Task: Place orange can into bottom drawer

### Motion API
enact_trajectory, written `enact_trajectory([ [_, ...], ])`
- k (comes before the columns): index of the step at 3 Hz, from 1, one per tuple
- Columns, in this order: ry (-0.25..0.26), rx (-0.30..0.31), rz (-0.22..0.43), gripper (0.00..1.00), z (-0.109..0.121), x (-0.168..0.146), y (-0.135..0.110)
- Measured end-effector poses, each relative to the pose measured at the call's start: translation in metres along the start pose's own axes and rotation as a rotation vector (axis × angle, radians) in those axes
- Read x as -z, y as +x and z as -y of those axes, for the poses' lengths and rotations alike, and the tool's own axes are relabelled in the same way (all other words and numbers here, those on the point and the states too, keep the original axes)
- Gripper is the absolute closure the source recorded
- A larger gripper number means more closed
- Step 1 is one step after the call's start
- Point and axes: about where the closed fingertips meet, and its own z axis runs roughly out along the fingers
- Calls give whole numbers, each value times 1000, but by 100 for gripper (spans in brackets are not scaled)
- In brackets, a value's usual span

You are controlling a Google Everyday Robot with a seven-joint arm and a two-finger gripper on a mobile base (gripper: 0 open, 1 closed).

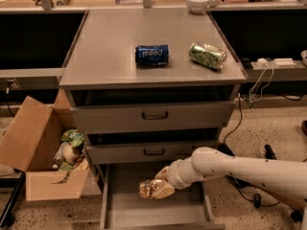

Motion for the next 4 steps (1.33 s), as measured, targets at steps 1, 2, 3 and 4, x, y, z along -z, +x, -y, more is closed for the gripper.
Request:
enact_trajectory([
  [1,-24,-75,24,100,-2,-27,44],
  [2,-48,-105,36,100,-7,-42,57],
  [3,-48,-105,36,100,-7,-42,57],
  [4,-64,-131,27,100,-3,-66,75],
])
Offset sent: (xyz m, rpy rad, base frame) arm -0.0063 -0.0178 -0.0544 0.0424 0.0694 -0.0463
